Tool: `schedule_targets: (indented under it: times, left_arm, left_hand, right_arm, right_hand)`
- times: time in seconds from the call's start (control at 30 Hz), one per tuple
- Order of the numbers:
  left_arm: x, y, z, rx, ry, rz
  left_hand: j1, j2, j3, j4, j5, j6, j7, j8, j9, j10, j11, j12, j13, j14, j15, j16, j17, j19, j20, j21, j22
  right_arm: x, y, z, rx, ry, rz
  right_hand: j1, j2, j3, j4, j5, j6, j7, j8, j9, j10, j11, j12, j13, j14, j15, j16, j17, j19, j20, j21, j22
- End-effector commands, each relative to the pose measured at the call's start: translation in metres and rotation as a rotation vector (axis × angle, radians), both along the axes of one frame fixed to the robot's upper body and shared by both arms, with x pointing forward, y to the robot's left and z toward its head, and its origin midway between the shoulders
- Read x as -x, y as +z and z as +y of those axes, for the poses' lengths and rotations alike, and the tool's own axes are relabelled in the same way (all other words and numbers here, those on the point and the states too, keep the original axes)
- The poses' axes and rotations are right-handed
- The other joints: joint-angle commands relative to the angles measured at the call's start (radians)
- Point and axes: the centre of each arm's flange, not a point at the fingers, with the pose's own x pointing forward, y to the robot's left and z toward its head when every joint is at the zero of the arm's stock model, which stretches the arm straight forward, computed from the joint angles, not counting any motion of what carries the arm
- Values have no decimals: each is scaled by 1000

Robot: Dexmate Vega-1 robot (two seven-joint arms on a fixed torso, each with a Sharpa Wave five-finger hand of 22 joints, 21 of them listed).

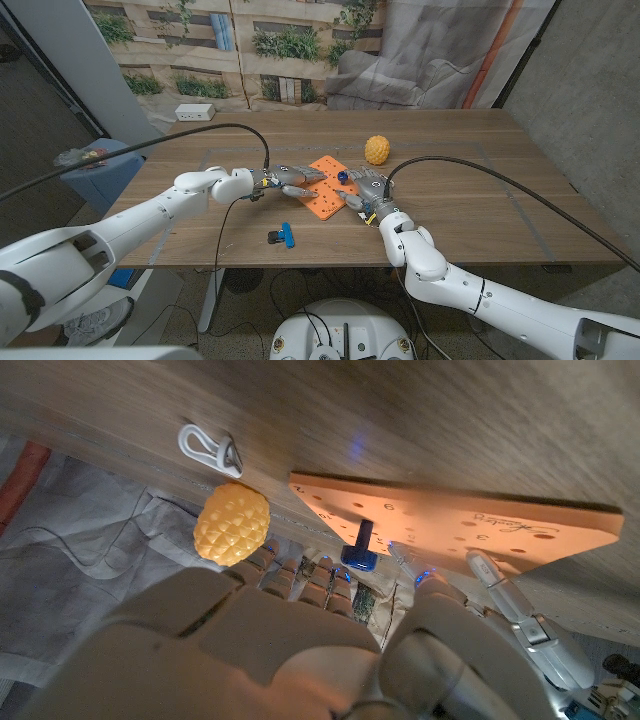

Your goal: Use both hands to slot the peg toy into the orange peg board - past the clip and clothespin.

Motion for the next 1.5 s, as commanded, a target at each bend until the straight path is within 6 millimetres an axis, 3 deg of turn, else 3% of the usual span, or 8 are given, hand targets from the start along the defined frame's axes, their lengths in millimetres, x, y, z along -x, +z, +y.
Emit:
schedule_targets:
  times: [0.03, 0.6, 1.27, 1.5]
  left_arm:
    - [1, -8, -2, -27, 7, 31]
    - [3, -10, -3, -21, 7, 30]
    - [5, -9, -5, -26, 5, 26]
    - [6, -10, -5, -26, 4, 26]
  left_hand:
    - [12, 90, 2, 1, 1, 41, -2, 6, 8, 45, -10, 6, 6, 30, -69, 11, 12, 22, -137, 10, 8]
    - [12, 89, 3, 3, 1, 42, -1, 7, 8, 44, -8, 6, 6, 31, -70, 11, 12, 23, -137, 10, 8]
    - [12, 88, 4, 5, 1, 41, -2, 7, 8, 44, -9, 6, 6, 33, -70, 11, 12, 24, -137, 10, 8]
    - [12, 88, 5, 6, 1, 42, -3, 7, 8, 44, -9, 6, 6, 33, -70, 11, 12, 24, -137, 10, 8]
  right_arm:
    - [1, -7, 5, 58, -18, -17]
    - [0, -12, 10, 88, -36, 9]
    - [-1, -13, -3, 22, -64, 42]
    - [-1, -13, 0, 23, -50, 47]
  right_hand:
    - [-3, 3, 9, -2, -3, 3, -3, -2, 0, 5, -5, -3, 3, -7, -35, 5, 1, 4, -45, 6, -1]
    - [-9, 4, 18, -7, -2, 12, -8, -1, 0, 0, -9, -6, 3, -10, -31, 6, -3, 8, -37, 9, -1]
    - [-29, 3, 21, -1, -5, 19, -3, -2, 1, 6, -1, -4, 3, 2, -32, 13, -3, 23, -34, 14, -1]
    - [-40, 2, 23, 1, -7, 26, -3, -1, 1, 14, 2, -2, 3, 8, -47, 17, -3, 30, -36, 15, -2]
